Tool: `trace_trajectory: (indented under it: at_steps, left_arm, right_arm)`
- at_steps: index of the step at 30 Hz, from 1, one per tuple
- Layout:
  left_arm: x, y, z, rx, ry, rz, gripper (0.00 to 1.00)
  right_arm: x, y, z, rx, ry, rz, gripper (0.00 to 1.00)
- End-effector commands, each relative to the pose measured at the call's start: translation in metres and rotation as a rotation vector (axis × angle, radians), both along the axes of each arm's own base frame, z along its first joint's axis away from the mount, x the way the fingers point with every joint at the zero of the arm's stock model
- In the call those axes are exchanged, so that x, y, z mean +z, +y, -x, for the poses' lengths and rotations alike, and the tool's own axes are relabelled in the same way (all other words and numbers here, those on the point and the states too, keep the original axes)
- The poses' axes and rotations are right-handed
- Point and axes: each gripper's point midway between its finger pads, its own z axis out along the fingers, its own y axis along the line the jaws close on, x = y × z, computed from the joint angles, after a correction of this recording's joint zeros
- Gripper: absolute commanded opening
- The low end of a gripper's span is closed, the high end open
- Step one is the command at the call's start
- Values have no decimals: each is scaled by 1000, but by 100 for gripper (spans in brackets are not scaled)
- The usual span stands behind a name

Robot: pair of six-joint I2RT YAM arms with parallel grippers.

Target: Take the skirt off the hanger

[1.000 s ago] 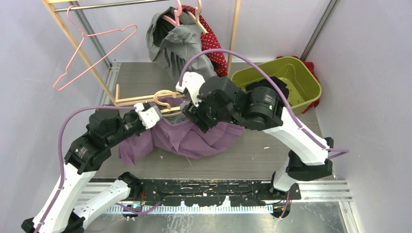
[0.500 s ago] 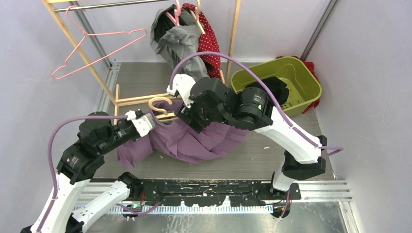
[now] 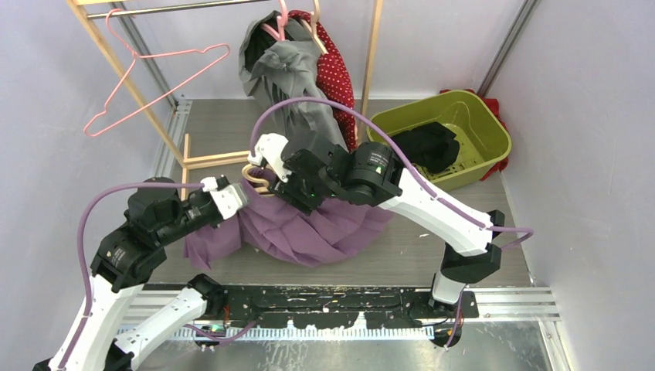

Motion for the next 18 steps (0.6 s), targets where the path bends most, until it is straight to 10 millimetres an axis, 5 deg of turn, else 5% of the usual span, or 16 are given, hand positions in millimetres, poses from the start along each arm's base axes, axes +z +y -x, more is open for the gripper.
trace_trajectory:
  at_steps: [1, 3, 12, 16, 18]
  left_arm:
    - [130, -22, 30, -168, -288, 339, 0]
    - [136, -21, 33, -170, -295, 353, 0]
    - [93, -4, 9, 5, -195, 310, 0]
    - [95, 8, 22, 37, -185, 361, 45]
    - [117, 15, 36, 36, -186, 441, 54]
  right_arm:
    - [-16, 15, -3, 32, 20, -8, 31]
    - [-14, 10, -10, -6, 14, -24, 2]
    - [2, -18, -36, -122, -28, -85, 1]
    - [-9, -25, -37, -120, -20, -43, 1]
    - [-13, -28, -38, -118, -11, -34, 1]
